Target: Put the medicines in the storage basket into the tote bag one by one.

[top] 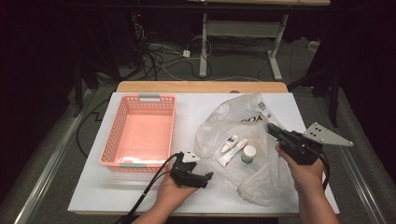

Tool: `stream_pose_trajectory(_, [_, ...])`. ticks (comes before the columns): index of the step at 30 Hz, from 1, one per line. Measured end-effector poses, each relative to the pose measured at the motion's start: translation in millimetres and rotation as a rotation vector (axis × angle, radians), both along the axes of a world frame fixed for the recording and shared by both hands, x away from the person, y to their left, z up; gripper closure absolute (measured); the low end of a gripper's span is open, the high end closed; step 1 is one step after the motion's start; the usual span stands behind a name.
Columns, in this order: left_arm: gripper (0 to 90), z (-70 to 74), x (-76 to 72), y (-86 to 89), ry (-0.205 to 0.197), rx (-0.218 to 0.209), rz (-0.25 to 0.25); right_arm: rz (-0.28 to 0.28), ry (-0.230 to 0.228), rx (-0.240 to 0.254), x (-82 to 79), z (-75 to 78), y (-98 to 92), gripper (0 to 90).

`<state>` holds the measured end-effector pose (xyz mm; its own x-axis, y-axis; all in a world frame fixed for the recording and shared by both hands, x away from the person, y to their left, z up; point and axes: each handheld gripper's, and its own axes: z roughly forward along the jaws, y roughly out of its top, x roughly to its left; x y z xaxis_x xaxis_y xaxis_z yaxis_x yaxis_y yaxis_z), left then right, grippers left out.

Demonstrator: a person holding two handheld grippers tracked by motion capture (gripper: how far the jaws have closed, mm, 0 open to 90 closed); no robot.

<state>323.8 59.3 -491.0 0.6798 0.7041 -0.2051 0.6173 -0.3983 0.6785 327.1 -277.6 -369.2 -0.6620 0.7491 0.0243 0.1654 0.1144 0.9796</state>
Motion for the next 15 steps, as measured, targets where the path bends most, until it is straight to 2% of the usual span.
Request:
stream_pose_trajectory(2, [13.0, -0.5, 5.6, -3.7, 0.013, 0.0, -0.004, -0.01, -0.005, 0.002, -0.7, 1.8, -3.7, 90.0])
stream_pose_trajectory(3, [8.6, -0.5, 8.5, -5.2, 0.019, 0.011, -0.002, -0.015, -0.007, 0.002, -1.2, 2.4, -5.6, 90.0])
stream_pose_trajectory(5, [5.2, -0.9, 13.1, -9.0, 0.026, 0.012, -0.012, -0.024, -0.01, 0.002, -2.9, 2.7, -9.3, 90.0])
stream_pose_trajectory(8, [6.6, -1.6, 17.0, -20.0, -0.004, 0.069, -0.029, -0.034, -0.007, -0.009, -6.9, 0.7, -12.0, 90.0])
stream_pose_trajectory(9, [8.6, -1.7, 16.0, -24.7, -0.03, 0.116, -0.028, -0.033, 0.001, -0.012, -8.5, -0.5, -11.7, 90.0])
stream_pose_trajectory(10, [12.7, -1.5, 16.3, -26.7, -0.04, 0.123, -0.041, -0.032, 0.001, -0.02, -9.5, -2.2, -10.9, 90.0])
stream_pose_trajectory(12, [19.9, -0.8, 17.5, -24.4, -0.039, 0.105, -0.024, -0.025, 0.011, -0.038, -11.6, -6.0, -7.3, 90.0])
stream_pose_trajectory(15, [37.0, -0.7, 14.5, -23.9, -0.056, 0.093, -0.027, -0.014, 0.023, -0.052, -13.7, -9.9, -2.5, 90.0])
